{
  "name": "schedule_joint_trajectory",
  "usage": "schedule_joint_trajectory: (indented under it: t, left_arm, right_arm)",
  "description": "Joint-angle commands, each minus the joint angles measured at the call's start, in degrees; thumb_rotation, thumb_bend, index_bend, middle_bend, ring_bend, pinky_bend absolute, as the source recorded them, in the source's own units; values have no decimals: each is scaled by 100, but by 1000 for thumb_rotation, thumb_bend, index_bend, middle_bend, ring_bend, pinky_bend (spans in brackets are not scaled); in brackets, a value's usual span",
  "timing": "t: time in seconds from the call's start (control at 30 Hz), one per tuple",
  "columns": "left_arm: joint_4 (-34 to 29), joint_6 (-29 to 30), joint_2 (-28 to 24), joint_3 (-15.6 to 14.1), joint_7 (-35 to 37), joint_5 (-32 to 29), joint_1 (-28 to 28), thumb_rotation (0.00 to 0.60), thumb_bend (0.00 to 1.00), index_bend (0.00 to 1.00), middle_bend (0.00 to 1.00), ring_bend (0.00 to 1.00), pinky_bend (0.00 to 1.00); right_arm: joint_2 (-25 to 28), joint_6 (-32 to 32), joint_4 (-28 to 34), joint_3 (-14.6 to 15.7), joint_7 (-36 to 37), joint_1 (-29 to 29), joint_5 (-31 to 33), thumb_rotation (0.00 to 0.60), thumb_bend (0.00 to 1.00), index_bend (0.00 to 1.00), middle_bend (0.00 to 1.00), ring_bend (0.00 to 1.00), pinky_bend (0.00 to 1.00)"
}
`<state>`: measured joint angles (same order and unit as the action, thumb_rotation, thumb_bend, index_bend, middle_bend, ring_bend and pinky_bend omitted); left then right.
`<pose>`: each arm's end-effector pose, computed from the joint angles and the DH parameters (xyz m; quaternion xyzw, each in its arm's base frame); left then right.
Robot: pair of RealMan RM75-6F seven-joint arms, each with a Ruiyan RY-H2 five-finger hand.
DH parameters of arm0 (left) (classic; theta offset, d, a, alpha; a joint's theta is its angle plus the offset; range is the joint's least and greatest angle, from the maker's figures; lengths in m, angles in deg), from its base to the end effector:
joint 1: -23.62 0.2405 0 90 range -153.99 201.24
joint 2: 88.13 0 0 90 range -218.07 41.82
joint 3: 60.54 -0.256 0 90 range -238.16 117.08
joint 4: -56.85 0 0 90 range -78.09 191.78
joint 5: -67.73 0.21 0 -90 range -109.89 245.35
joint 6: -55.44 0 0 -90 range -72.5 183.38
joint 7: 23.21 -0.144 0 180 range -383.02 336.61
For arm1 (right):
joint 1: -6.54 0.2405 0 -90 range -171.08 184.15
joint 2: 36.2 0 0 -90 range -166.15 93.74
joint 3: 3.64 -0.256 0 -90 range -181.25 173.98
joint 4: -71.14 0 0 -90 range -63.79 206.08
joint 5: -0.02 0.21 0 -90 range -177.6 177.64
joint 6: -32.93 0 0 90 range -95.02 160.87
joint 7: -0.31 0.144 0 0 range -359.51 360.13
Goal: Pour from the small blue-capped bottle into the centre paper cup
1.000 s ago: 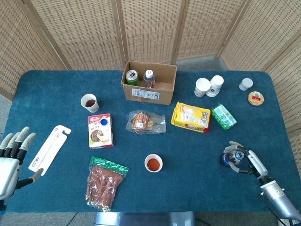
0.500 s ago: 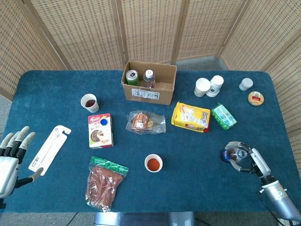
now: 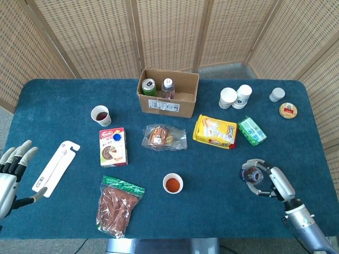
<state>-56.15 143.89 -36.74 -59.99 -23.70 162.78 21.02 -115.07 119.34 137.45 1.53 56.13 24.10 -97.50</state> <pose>-0.2377 0.1562 0.1919 -0.6036 -0.3959 -0.4508 0.5250 -0.3090 -0.2270 0.0876 0.5478 -0.5536 0.5733 0.2546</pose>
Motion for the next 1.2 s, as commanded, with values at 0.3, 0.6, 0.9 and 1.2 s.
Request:
schedule_joint_trajectory:
  t: [0.3,0.6,0.9,1.2]
  left_arm:
    - [146,10,-64,-52,212,121,-35,600,246,0,0,0,0]
    - [87,-11,-23,-38,88,56,-56,600,247,0,0,0,0]
    - [111,12,-39,-64,125,63,-46,600,246,0,0,0,0]
    - [121,116,-87,-79,346,153,-28,600,246,0,0,0,0]
  right_arm:
    - [-115,-334,133,-14,-395,56,28,600,880,446,552,251,770]
    - [-200,-301,-16,-67,-745,115,-75,600,880,450,560,252,770]
    - [-207,-363,423,-172,-1575,156,-42,600,881,453,560,252,770]
    - [-131,-674,1143,-338,-2683,238,178,600,889,461,572,259,770]
